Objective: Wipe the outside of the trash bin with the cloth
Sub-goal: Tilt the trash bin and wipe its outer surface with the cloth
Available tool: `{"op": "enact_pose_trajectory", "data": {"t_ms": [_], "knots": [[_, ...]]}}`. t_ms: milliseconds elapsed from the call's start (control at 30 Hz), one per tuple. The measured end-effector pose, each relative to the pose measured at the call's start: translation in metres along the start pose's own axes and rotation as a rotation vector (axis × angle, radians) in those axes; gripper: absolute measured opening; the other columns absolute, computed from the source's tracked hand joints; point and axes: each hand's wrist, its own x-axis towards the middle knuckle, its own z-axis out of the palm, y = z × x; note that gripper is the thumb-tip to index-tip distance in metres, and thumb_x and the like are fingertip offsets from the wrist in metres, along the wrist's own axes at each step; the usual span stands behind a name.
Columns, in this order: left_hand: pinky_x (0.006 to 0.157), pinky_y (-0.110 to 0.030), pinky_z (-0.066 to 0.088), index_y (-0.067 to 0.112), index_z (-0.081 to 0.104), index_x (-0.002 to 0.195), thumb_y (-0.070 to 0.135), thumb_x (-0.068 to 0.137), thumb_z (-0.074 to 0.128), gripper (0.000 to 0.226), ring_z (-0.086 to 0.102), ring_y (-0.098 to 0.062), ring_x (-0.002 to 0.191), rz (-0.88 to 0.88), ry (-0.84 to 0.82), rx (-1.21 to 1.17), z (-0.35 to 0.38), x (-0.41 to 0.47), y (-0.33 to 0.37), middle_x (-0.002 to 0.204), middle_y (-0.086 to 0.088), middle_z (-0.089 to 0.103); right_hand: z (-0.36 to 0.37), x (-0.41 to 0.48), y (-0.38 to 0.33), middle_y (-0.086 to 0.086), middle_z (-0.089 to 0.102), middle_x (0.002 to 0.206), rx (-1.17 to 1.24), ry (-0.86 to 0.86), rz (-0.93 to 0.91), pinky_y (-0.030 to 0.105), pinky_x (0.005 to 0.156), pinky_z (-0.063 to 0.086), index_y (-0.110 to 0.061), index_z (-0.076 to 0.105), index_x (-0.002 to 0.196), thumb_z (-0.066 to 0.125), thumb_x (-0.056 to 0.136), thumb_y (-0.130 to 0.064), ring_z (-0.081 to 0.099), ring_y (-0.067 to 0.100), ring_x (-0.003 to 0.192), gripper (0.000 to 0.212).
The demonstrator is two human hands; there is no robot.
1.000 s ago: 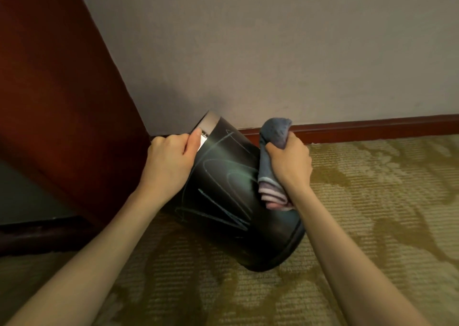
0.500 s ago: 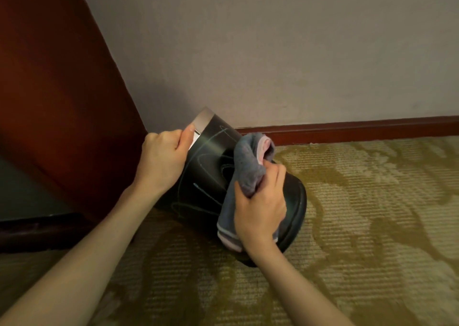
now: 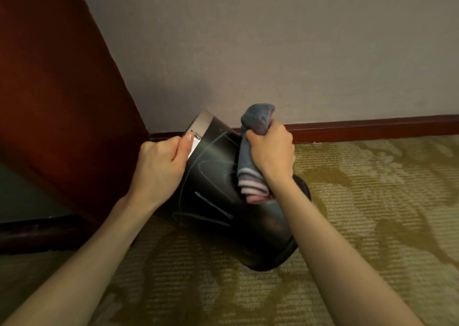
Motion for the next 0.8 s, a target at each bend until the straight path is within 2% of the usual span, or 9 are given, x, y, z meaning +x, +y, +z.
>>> {"op": "enact_pose_trajectory", "data": {"t_ms": [67, 200, 267, 333, 400, 467, 567, 700, 800], "knots": [[0.038, -0.019, 0.031, 0.030, 0.035, 0.051, 0.023, 0.097, 0.042, 0.048, 0.051, -0.011, 0.047, 0.003, -0.005, -0.006, -0.001, -0.001, 0.001, 0.040, 0.013, 0.034, 0.002, 0.017, 0.000, 0.015, 0.062, 0.102, -0.009, -0.078, 0.069, 0.036, 0.070, 0.039, -0.012, 0.056, 0.094, 0.059, 0.078, -0.038, 0.058, 0.039, 0.093, 0.031], [0.037, -0.027, 0.032, 0.027, 0.038, 0.052, 0.025, 0.098, 0.040, 0.046, 0.052, -0.021, 0.052, 0.004, -0.014, -0.016, -0.002, -0.006, 0.003, 0.040, 0.008, 0.038, 0.008, 0.044, 0.005, 0.019, 0.059, 0.116, -0.043, -0.202, 0.173, 0.035, 0.075, 0.040, -0.006, 0.058, 0.113, 0.063, 0.078, -0.042, 0.056, 0.038, 0.103, 0.051], [0.035, -0.026, 0.029, 0.025, 0.039, 0.052, 0.025, 0.098, 0.039, 0.046, 0.045, -0.023, 0.039, -0.001, -0.014, -0.005, -0.002, -0.006, 0.004, 0.040, 0.007, 0.038, 0.011, 0.051, 0.005, 0.019, 0.057, 0.121, -0.054, -0.240, 0.200, 0.035, 0.076, 0.039, -0.006, 0.056, 0.118, 0.064, 0.078, -0.043, 0.055, 0.038, 0.106, 0.055], [0.036, -0.027, 0.027, 0.023, 0.037, 0.051, 0.024, 0.098, 0.037, 0.047, 0.037, -0.013, 0.032, -0.011, -0.014, 0.037, -0.002, -0.005, 0.005, 0.040, 0.007, 0.036, 0.013, 0.052, 0.004, 0.019, 0.057, 0.121, -0.077, -0.244, 0.199, 0.035, 0.075, 0.038, -0.006, 0.055, 0.117, 0.063, 0.078, -0.042, 0.055, 0.039, 0.107, 0.054], [0.040, -0.024, 0.022, 0.028, 0.031, 0.051, 0.022, 0.099, 0.037, 0.049, 0.035, -0.005, 0.034, -0.028, -0.019, 0.064, -0.001, -0.002, 0.005, 0.041, 0.012, 0.032, 0.012, 0.048, 0.001, 0.019, 0.059, 0.118, -0.110, -0.223, 0.165, 0.035, 0.074, 0.038, -0.007, 0.057, 0.112, 0.062, 0.079, -0.041, 0.056, 0.039, 0.104, 0.048], [0.044, -0.025, 0.021, 0.029, 0.030, 0.051, 0.022, 0.100, 0.036, 0.050, 0.035, -0.005, 0.036, -0.052, -0.026, 0.078, 0.000, 0.000, 0.005, 0.042, 0.013, 0.031, 0.008, 0.040, -0.001, 0.018, 0.062, 0.111, -0.118, -0.210, 0.102, 0.034, 0.071, 0.037, -0.011, 0.059, 0.102, 0.059, 0.080, -0.039, 0.057, 0.038, 0.096, 0.035], [0.047, -0.027, 0.021, 0.028, 0.028, 0.050, 0.024, 0.100, 0.035, 0.050, 0.034, -0.007, 0.038, -0.064, -0.022, 0.122, 0.002, 0.002, 0.005, 0.043, 0.012, 0.031, 0.000, 0.022, -0.004, 0.016, 0.062, 0.102, -0.086, -0.162, 0.001, 0.036, 0.070, 0.038, -0.018, 0.051, 0.087, 0.054, 0.081, -0.035, 0.056, 0.037, 0.087, 0.018], [0.052, -0.032, 0.028, 0.021, 0.033, 0.049, 0.027, 0.100, 0.033, 0.051, 0.041, -0.025, 0.046, -0.116, -0.049, 0.143, 0.006, 0.010, 0.006, 0.045, 0.002, 0.036, -0.003, -0.013, -0.006, 0.011, 0.059, 0.108, -0.049, 0.005, -0.084, 0.038, 0.071, 0.038, -0.015, 0.052, 0.100, 0.053, 0.083, -0.035, 0.057, 0.039, 0.092, 0.027], [0.057, -0.035, 0.027, 0.020, 0.032, 0.049, 0.030, 0.100, 0.032, 0.052, 0.046, -0.031, 0.054, -0.140, -0.047, 0.166, 0.009, 0.017, 0.007, 0.050, -0.005, 0.042, 0.003, -0.047, -0.005, 0.004, 0.050, 0.105, -0.004, 0.154, -0.123, 0.032, 0.065, 0.028, -0.017, 0.047, 0.101, 0.055, 0.084, -0.035, 0.055, 0.032, 0.084, 0.026]]}}
